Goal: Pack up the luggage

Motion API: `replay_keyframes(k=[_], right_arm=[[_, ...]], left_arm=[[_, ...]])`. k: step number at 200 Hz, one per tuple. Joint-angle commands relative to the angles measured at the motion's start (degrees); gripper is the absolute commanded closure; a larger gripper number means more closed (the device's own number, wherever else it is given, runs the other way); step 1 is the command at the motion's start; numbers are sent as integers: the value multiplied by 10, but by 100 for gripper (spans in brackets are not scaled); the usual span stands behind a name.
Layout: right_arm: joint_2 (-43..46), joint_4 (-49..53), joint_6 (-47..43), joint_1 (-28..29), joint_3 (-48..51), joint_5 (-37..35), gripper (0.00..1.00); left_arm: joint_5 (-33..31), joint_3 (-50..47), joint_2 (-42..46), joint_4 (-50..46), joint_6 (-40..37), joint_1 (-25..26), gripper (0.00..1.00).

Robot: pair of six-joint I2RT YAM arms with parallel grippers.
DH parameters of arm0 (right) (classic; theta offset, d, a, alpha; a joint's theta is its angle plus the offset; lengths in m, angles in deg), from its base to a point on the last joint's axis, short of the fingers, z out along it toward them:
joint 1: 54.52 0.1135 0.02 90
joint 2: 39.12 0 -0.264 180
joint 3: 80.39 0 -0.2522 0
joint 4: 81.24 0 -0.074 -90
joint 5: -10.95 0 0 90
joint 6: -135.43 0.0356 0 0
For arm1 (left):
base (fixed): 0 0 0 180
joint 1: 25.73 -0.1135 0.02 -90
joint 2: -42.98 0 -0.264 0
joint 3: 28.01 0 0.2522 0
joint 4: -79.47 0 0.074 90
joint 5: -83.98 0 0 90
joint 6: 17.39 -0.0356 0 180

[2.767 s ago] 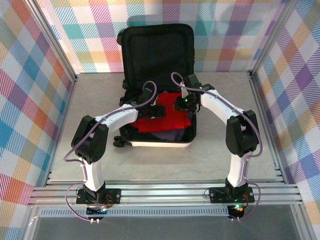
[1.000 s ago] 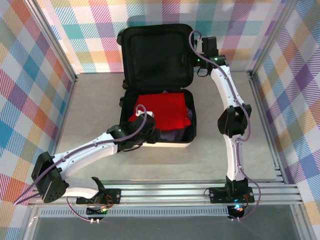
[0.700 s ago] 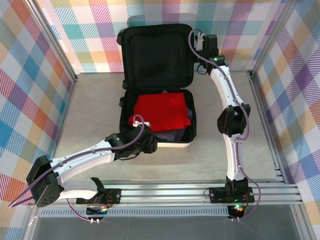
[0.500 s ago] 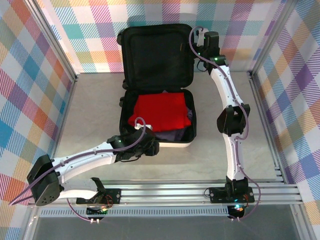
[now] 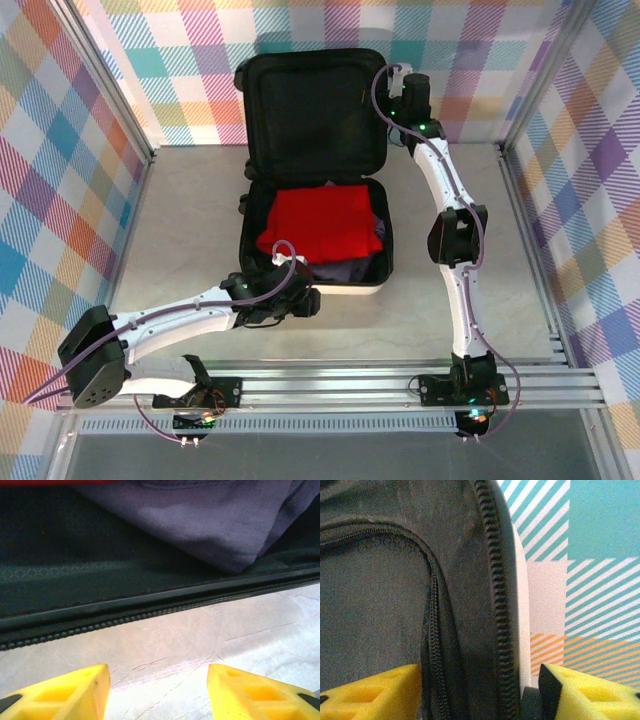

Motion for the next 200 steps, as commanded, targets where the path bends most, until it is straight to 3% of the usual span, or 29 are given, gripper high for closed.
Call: replay_keyframes(k=[1, 59, 81, 110, 142, 200], right_arm=[[-3, -44, 10, -2, -21, 19, 44], [11, -48, 1, -2, -21, 63, 89], [27, -45, -18, -1, -13, 99, 100], [83, -72, -33, 3, 53, 124, 100], [206, -201, -43, 5, 250, 143, 100], [403, -330, -64, 6, 519, 190, 100]], left_arm=[[-15, -8, 13, 5, 19, 7, 46], [-43, 5, -39, 0, 30, -19, 47], [-72, 8, -60, 7, 28, -27, 47], [-91, 2, -79, 46, 25, -43, 47], [-98, 0, -100, 65, 28, -57, 47], [-91, 2, -132, 92, 29, -76, 47]])
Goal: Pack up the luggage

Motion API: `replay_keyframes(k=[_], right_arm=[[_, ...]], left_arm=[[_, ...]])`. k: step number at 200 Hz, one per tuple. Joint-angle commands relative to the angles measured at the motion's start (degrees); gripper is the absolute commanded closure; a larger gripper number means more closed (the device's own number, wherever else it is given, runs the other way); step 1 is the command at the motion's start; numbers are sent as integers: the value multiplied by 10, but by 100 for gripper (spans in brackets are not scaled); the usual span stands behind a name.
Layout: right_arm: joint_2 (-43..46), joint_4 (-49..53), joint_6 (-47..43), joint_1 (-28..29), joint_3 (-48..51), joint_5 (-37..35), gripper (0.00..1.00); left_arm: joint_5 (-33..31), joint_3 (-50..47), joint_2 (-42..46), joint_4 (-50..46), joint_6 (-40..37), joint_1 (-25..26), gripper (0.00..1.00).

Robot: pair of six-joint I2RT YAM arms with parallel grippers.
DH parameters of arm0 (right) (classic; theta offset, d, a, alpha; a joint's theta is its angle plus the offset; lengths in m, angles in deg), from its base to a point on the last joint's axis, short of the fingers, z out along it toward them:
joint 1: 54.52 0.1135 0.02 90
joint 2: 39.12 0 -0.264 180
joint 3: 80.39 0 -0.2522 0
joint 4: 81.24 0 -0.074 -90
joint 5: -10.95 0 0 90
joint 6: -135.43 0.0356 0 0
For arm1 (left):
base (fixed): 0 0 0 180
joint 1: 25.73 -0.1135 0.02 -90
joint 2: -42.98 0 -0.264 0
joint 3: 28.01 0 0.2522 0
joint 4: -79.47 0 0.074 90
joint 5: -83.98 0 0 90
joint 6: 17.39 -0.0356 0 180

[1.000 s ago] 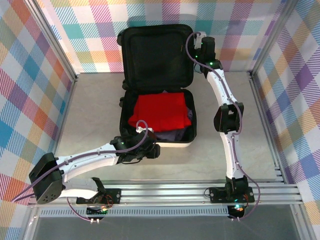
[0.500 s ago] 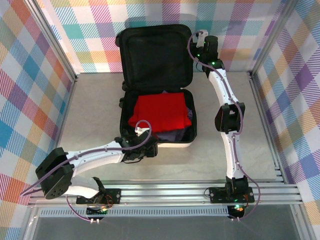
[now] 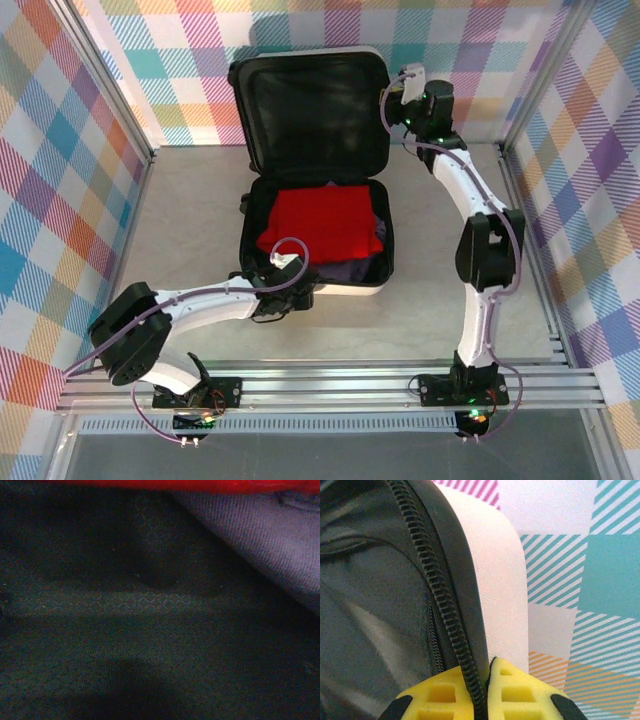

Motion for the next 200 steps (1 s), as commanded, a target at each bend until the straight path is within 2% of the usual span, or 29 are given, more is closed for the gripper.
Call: replay_keyframes(k=[1, 44, 67, 94, 101, 116, 148, 176, 200], right_arm=[[112, -110, 4, 17, 88, 104, 100], [287, -189, -1, 30, 341, 91, 100], [383, -194, -12, 51, 460, 60, 100], [494, -159, -3, 81, 565, 42, 100], [523, -132, -6, 93, 584, 29, 94], [586, -73, 11, 109, 617, 30, 76], [735, 13, 54, 123, 705, -1, 55], [836, 136, 73, 123, 718, -54, 49], [841, 216, 89, 123, 689, -108, 47]], left_arm=[[-33, 4, -11, 49, 3, -23, 47], [-46, -2, 4, 80, -37, -75, 47], [-37, -1, 23, 88, -64, -106, 47], [-51, 7, 62, 69, -93, -110, 47], [-56, 3, 75, 63, -94, -110, 47], [-61, -9, 109, 26, -94, -110, 47], [-77, -82, 238, -34, -59, -110, 47], [-86, -111, 352, -111, -29, -109, 47], [-91, -114, 393, -154, -8, -109, 47]])
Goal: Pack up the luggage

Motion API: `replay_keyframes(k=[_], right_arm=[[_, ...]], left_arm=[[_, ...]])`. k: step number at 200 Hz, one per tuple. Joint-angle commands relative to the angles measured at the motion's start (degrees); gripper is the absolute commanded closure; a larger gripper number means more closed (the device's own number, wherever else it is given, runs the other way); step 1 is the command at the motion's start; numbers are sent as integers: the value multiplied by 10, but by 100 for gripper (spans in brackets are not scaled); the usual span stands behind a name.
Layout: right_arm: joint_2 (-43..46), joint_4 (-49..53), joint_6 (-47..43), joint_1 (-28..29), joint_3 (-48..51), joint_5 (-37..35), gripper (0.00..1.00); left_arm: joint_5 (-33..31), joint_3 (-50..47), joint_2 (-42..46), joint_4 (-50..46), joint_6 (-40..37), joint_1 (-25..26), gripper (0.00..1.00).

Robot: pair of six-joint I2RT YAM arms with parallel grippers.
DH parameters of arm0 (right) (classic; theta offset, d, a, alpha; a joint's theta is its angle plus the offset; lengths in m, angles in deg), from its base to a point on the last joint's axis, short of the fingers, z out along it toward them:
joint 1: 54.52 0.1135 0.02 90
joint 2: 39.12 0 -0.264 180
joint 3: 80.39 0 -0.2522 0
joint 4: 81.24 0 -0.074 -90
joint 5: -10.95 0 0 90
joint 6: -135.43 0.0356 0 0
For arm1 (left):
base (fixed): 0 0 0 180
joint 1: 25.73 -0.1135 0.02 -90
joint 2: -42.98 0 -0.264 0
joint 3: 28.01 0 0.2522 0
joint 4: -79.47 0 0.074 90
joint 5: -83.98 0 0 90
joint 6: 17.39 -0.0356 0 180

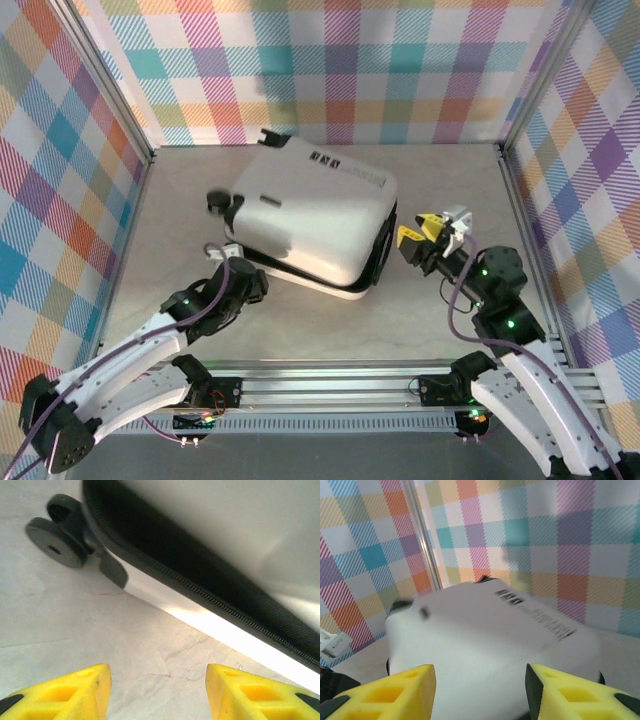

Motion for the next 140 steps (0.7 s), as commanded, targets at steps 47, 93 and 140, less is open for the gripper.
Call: replay_keyframes(k=[47, 93, 140], right_arm=[[-254, 185, 47, -32, -155, -142, 30], [-494, 158, 70, -181, -338, 119, 7], [-728, 170, 64, -215, -543, 312, 1]], left_arm=[[7, -32, -26, -20, 73, 21, 48], [15, -62, -124, 106, 99, 30, 49], [-8, -31, -217, 186, 79, 6, 50]])
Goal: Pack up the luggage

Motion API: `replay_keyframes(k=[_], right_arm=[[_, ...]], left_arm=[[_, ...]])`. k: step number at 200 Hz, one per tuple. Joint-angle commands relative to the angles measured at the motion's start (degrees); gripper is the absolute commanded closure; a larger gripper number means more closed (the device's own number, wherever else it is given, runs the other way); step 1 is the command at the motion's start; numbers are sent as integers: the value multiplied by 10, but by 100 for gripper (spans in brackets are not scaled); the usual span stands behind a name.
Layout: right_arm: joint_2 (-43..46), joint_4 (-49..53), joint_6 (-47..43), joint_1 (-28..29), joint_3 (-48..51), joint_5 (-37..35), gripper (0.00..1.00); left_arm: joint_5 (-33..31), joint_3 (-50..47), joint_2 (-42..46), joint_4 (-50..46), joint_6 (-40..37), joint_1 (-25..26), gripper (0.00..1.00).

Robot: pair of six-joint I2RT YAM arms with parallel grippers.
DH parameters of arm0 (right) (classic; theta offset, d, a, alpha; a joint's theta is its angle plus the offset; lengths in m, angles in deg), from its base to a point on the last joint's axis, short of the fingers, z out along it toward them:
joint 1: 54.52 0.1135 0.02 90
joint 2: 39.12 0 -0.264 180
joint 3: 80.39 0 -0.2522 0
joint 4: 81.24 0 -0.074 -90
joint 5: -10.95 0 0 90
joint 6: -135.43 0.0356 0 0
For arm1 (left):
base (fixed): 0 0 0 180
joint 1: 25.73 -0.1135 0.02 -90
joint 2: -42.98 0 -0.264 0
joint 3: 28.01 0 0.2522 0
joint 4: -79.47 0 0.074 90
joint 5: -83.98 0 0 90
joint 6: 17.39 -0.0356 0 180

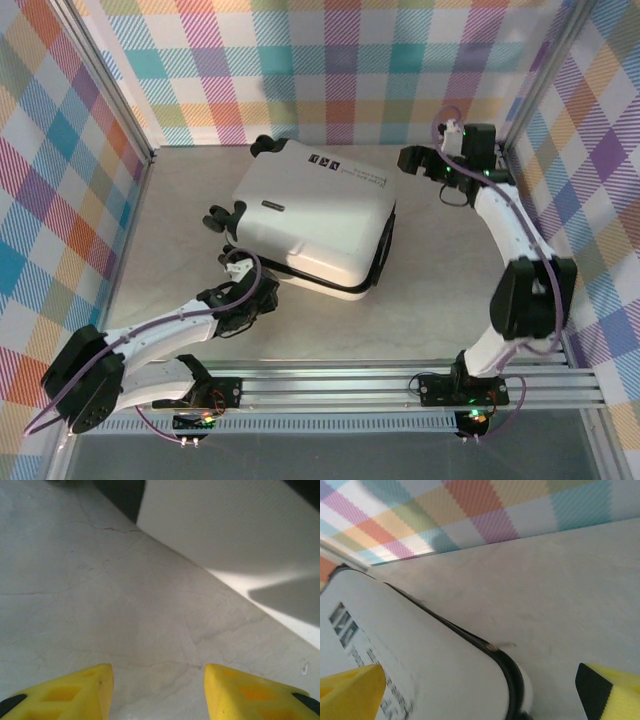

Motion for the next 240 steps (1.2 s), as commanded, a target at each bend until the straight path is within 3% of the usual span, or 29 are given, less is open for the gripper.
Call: replay_keyframes(k=[1, 44, 82, 146, 200, 240], right_arm=[[-86, 10, 1, -4, -74, 151, 1], [-226, 20, 14, -3, -207, 243, 1], [-211, -13, 7, 24, -154, 257, 1], [-29, -212, 79, 67, 158, 226, 4], [192, -273, 129, 186, 418, 132, 4], [348, -267, 178, 289, 515, 55, 3]], left_arm=[[-19, 20, -31, 69, -3, -16, 50], [-14, 33, -85, 115, -15, -46, 51], [2, 44, -120, 147, -26, -83, 51], [38, 83, -153, 154, -64, -172, 51], [72, 132, -205, 141, -110, -230, 51], [111, 229, -296, 144, -160, -294, 51]])
